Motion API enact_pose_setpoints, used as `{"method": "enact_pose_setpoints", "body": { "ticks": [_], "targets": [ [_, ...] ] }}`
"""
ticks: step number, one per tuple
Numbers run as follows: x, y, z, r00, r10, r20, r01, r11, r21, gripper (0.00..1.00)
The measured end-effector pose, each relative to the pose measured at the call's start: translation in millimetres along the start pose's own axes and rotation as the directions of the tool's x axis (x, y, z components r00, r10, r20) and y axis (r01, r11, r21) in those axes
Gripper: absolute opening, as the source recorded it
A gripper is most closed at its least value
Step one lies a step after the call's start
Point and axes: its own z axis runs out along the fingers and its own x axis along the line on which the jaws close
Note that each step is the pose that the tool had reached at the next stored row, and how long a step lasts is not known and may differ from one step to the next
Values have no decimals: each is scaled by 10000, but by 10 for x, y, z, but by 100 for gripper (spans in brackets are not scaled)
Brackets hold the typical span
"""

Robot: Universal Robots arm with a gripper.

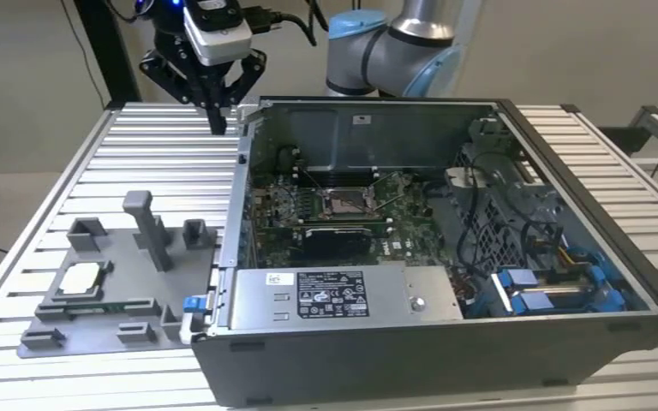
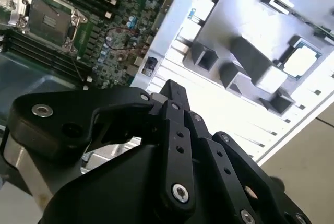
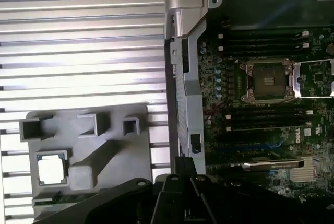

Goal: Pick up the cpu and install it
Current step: 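Pick up the cpu and move it towards the insertion slot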

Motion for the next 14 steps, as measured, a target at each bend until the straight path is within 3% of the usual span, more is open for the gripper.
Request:
{"method": "enact_pose_setpoints", "body": {
  "ticks": [8, 14],
  "targets": [
    [240, -15, -10, 10000, -14, 30, 14, 10000, -2, 0],
    [366, -24, -15, 10000, -16, 31, 16, 10000, -2, 0]
  ]
}}
